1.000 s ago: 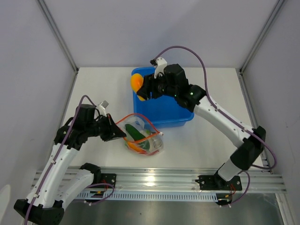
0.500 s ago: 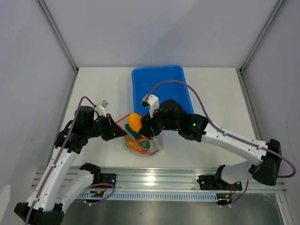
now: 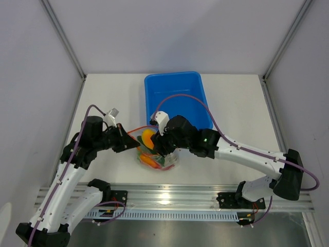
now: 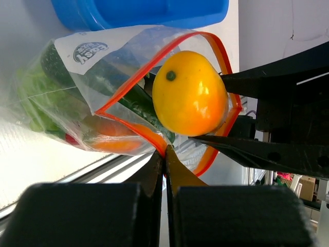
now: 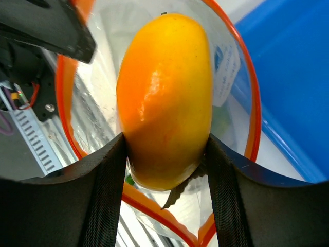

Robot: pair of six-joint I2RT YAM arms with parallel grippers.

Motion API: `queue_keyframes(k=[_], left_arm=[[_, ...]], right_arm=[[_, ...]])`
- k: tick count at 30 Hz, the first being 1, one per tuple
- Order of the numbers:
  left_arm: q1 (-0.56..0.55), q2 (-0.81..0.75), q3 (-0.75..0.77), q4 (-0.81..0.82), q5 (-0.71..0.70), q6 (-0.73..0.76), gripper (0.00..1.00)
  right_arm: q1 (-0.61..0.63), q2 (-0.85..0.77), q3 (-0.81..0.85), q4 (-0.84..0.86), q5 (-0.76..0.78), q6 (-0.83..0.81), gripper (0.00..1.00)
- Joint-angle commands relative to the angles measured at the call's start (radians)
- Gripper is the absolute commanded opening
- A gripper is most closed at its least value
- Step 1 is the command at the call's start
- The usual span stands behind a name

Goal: Place the food in the zip-top bag and seal the zipper
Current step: Place the fake fruit in the zipper food storage bag, then adjust the zipper food storage bag at the center of the board.

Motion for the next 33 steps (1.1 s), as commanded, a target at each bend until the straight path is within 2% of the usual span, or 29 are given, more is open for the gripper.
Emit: queue_keyframes(k=[1, 3, 5, 6, 10, 13, 15, 20, 25, 28, 33], left_arm=[[0.007, -0.026, -0.016, 0.058, 0.014, 0.013, 0.01], [0.007, -0.032, -0.025, 0.064, 0.009, 0.009, 0.01], [0.007, -0.055, -0.048, 0.089, 0.012, -0.008, 0.00], [0.007, -0.068, -0.056, 0.103, 0.017, -0.020, 0.00], [0.007, -0.103, -0.088, 0.130, 0.023, -0.025, 0.01], [0.007, -0.100, -0.079, 0.123, 0.025, -0.005, 0.00], [0.007, -0.098, -0.074, 0.121, 0.025, 0.010, 0.01], [0.007, -0.088, -0.044, 0.116, 0.049, 0.035, 0.01], [0.007, -0.077, -0.019, 0.107, 0.075, 0.075, 0.01], [0.007, -0.075, -0.018, 0.110, 0.086, 0.085, 0.01], [0.007, -0.063, -0.008, 0.110, 0.113, 0.104, 0.01]], right_arm=[[0.010, -0.034, 0.032, -0.097, 0.083, -0.006, 0.54], [0.017, -0.040, 0.058, -0.134, 0.125, 0.013, 0.63], [0.029, -0.067, 0.068, -0.177, 0.168, 0.020, 0.82], [0.045, -0.101, 0.073, -0.192, 0.204, 0.031, 0.99], [0.095, -0.230, 0.062, -0.187, 0.347, 0.068, 0.99], [0.102, -0.351, 0.023, -0.165, 0.373, 0.103, 0.99], [0.102, -0.416, -0.043, -0.150, 0.351, 0.112, 0.99], [0.068, -0.552, -0.207, -0.082, 0.118, 0.060, 0.95], [0.019, -0.536, -0.295, -0.032, 0.024, 0.017, 0.91], [-0.049, -0.474, -0.295, -0.033, -0.077, -0.015, 0.91], [-0.168, -0.404, -0.280, 0.013, -0.185, -0.044, 0.84]])
